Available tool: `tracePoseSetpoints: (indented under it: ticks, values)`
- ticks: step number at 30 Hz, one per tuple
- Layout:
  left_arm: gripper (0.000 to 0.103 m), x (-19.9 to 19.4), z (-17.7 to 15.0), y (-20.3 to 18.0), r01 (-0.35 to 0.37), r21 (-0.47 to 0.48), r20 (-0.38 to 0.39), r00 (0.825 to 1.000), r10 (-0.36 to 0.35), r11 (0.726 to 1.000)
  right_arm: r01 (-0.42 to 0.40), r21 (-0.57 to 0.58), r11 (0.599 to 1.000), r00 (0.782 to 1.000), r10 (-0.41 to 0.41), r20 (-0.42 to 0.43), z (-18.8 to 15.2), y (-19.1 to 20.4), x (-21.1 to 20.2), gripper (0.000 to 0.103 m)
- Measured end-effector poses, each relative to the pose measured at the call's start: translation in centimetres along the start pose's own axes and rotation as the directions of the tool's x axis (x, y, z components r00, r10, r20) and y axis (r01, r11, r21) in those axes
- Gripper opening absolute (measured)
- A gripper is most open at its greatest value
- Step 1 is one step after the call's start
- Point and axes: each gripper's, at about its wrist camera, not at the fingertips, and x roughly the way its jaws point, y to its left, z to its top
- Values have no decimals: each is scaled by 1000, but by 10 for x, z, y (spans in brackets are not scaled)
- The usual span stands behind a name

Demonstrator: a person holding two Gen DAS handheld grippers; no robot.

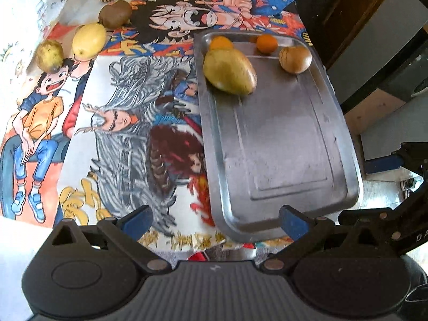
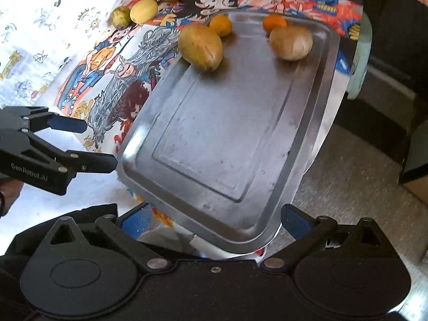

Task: Organize fruits
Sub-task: 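Open the left tool to drop the mango while the right tool releases the brown fruit on the tray, then withdraw both tools from the tray toward the remaining fruit cluster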

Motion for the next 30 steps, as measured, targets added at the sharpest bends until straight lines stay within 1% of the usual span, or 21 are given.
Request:
tracePoseSetpoints:
  ticks: [3, 8, 16, 22, 27, 30]
  values:
    - [102, -2, -4, 4, -11, -10, -11, 1000, 11, 1000, -18, 0, 1000, 1000, 18, -20, 3, 3, 1, 102]
    - [102, -7, -8, 13, -46, -43, -22, 999, 45, 998, -53, -47, 998, 998, 51, -37, 12, 13, 1, 102]
    - [102, -21, -13, 29, -89, -115, 2, 996, 90, 989, -109, -157, 982, 993, 102, -51, 31, 37, 3, 102]
    - [102, -27, -20, 44, -113, -169, 3, 993, 115, 979, -139, -194, 971, 990, 128, -67, 45, 52, 9, 102]
    - [102, -25, -21, 64, -132, -195, -7, 991, 134, 972, -141, -196, 970, 989, 132, -59, 57, 62, 16, 102]
    - [102, -21, -14, 79, -147, -207, -4, 989, 150, 967, -109, -207, 972, 994, 102, -44, 67, 69, 19, 102]
